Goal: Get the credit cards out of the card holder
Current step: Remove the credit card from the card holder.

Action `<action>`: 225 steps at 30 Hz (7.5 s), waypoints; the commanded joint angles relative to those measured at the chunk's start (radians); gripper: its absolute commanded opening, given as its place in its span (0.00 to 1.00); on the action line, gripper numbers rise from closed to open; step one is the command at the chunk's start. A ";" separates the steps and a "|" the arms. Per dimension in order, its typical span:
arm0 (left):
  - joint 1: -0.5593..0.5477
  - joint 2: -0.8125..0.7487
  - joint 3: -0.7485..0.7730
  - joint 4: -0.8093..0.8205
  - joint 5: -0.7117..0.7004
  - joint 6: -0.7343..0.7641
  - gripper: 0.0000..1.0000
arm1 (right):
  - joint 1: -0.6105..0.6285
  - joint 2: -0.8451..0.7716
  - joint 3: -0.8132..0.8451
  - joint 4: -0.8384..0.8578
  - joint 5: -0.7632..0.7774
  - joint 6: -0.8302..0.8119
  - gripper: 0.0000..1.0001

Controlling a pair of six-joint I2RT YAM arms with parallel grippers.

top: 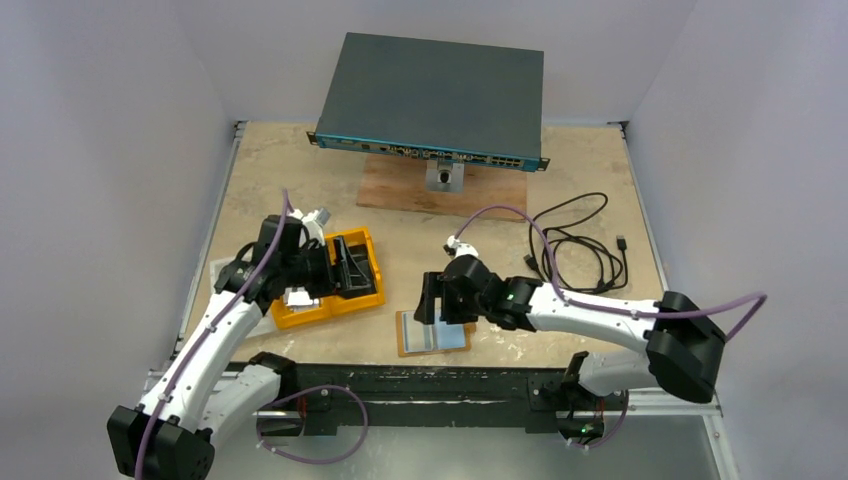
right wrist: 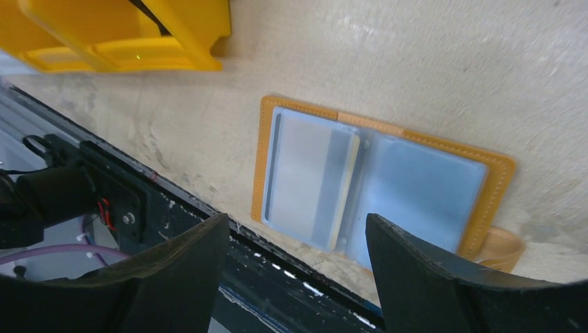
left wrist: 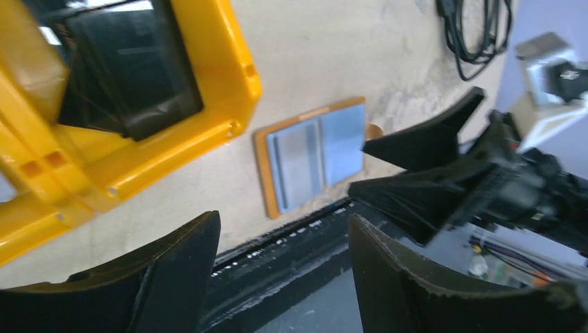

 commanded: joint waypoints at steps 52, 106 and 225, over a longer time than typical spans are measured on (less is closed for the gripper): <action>-0.366 0.450 -0.184 0.515 0.030 -0.300 0.22 | 0.116 0.279 -0.008 0.073 0.057 0.050 0.14; -0.601 0.850 0.192 0.477 -0.039 -0.319 0.12 | 0.039 -0.241 -0.063 -0.192 0.201 0.075 0.39; -0.527 0.567 -0.046 0.254 -0.261 -0.234 0.00 | -0.212 0.206 -0.477 0.824 -0.400 0.183 0.00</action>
